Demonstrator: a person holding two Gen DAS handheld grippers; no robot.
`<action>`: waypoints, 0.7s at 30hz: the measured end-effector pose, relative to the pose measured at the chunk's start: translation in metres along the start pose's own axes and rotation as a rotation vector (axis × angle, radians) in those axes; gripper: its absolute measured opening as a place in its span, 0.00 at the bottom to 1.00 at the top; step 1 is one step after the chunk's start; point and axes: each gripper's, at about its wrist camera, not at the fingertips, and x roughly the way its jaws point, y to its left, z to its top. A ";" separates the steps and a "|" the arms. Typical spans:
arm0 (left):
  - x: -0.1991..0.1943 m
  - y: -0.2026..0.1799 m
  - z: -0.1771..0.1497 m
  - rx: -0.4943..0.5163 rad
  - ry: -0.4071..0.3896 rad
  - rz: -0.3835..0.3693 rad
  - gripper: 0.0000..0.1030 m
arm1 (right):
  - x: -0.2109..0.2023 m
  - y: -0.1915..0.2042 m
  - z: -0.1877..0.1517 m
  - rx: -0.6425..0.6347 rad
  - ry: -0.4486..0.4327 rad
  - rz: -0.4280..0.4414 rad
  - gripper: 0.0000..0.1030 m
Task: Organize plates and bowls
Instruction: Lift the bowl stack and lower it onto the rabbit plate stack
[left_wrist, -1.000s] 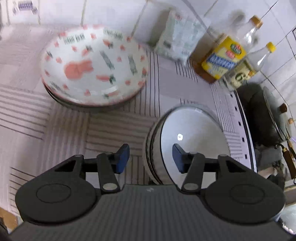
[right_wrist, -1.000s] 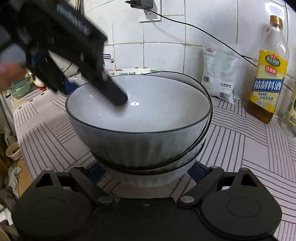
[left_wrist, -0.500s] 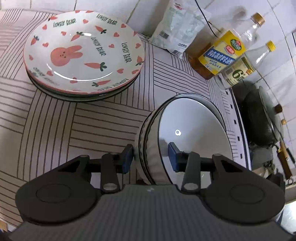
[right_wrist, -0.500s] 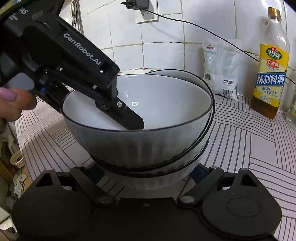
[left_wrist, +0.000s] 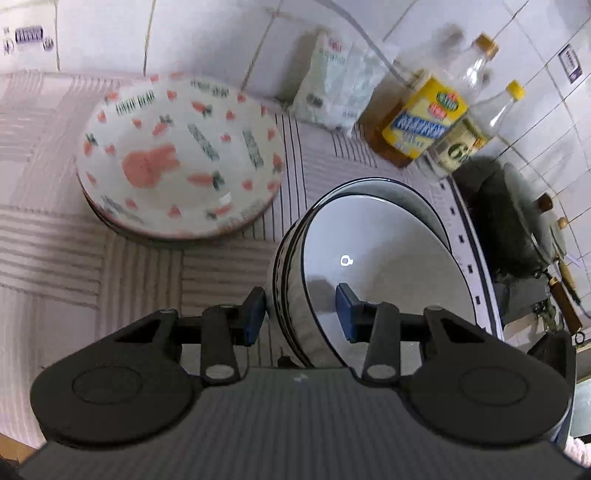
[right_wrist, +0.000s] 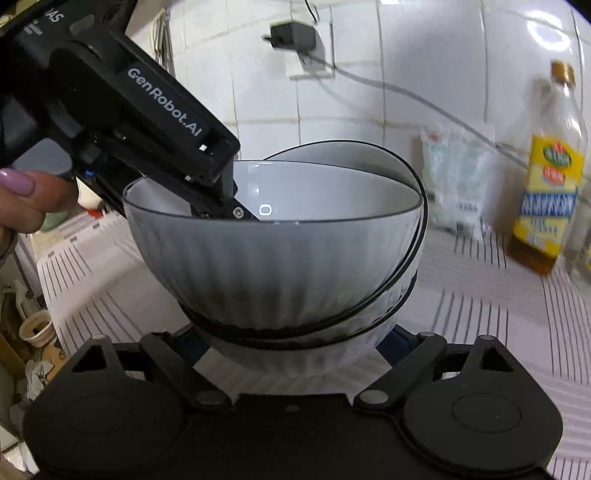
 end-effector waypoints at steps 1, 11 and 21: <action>-0.005 0.001 0.004 0.003 -0.008 0.003 0.38 | 0.001 0.003 0.006 -0.007 -0.008 0.002 0.92; -0.042 0.038 0.055 0.000 -0.055 0.053 0.38 | 0.042 0.024 0.071 -0.036 -0.046 0.040 0.92; -0.029 0.086 0.102 0.028 -0.034 0.070 0.38 | 0.102 0.034 0.101 -0.021 -0.036 0.029 0.92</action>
